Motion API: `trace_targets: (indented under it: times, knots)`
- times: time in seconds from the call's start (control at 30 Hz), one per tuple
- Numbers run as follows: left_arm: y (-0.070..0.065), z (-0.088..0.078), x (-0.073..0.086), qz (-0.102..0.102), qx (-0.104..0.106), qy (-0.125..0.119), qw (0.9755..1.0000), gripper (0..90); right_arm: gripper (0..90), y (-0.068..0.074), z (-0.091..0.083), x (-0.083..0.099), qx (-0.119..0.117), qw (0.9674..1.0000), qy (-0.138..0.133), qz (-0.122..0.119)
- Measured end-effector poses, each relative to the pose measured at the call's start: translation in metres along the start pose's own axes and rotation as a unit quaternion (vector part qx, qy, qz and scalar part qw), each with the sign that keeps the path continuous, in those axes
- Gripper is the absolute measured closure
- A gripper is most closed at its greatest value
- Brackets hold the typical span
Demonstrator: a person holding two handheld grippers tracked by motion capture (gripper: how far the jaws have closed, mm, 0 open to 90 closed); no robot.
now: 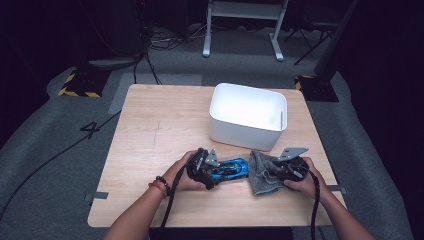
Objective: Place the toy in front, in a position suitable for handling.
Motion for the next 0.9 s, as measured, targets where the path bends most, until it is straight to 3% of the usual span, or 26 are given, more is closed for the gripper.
trace_targets:
  times: [0.2, 0.3, 0.47, 0.9]
  knots:
    - [0.004, 0.003, -0.011, -0.011, 0.0, -0.007, 0.9999, 17.5, 71.4, 0.001, 0.002, 0.0, -0.017, 0.9998, 0.0, 0.004]
    - [0.006, 0.006, -0.021, -0.003, 0.0, -0.002, 1.0, 17.0, 73.4, 0.002, 0.003, -0.001, -0.02, 0.9998, -0.001, 0.002]
    - [0.008, 0.013, -0.037, 0.012, 0.001, 0.005, 0.9999, 17.6, 73.9, 0.001, 0.003, -0.001, -0.025, 0.9996, -0.001, 0.011]
    - [0.015, 0.029, -0.058, 0.014, 0.022, 0.032, 0.9991, 15.8, 73.9, 0.001, 0.003, -0.001, -0.028, 0.9995, -0.003, 0.013]
Point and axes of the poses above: each handheld gripper's, and its own axes: z roughly forward along the jaws, x roughly out of its underside, y roughly to its left, the point moved 5 cm from there along z, roughly forward along the jaws, and after that the axes turned 15 degrees about z, right-handed, at the moved point
